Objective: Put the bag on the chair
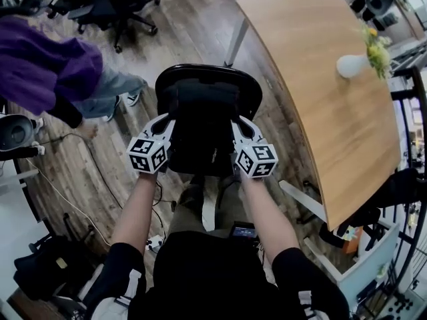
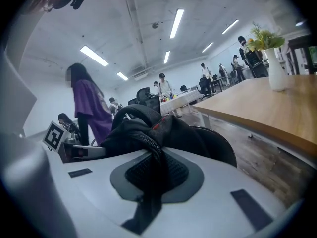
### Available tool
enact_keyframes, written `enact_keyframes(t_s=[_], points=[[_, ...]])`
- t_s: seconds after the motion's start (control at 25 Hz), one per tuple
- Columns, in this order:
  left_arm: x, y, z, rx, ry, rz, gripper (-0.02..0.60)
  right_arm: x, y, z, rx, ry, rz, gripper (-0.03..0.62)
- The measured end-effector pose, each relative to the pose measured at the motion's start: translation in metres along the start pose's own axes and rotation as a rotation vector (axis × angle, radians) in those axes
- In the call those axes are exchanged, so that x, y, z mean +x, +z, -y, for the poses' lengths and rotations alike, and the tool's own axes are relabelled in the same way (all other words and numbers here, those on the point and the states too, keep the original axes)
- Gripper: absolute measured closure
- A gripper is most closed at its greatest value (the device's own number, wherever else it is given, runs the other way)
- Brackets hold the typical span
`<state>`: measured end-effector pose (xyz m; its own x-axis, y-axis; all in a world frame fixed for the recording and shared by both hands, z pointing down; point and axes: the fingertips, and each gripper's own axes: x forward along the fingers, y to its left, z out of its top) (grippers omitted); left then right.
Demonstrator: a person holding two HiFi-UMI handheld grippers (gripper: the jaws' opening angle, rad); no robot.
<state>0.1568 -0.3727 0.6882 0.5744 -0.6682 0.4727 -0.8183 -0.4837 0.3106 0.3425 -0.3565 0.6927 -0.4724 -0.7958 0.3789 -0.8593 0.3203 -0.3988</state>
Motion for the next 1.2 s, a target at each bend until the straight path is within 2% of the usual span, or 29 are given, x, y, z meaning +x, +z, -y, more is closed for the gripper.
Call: enact_keyframes(t_s=[0.4,0.76,1.0,1.2], points=[[0.041,0.007,-0.028,-0.022,0.03,-0.032,0.551,0.041,0.007,0.022,-0.037,-0.059,-0.018,0.562],[0.069,0.01,-0.044,-0.009,0.039,-0.076,0.546,0.062,0.011,0.035,-0.079,-0.106,-0.038,0.557],[0.07,0.007,-0.045,-0.012,0.03,-0.084,0.546,0.063,0.007,0.033,-0.11,-0.096,-0.06,0.549],[0.068,0.005,-0.051,-0.002,0.054,-0.082,0.517,0.064,0.003,0.034,-0.057,-0.076,-0.071,0.515]])
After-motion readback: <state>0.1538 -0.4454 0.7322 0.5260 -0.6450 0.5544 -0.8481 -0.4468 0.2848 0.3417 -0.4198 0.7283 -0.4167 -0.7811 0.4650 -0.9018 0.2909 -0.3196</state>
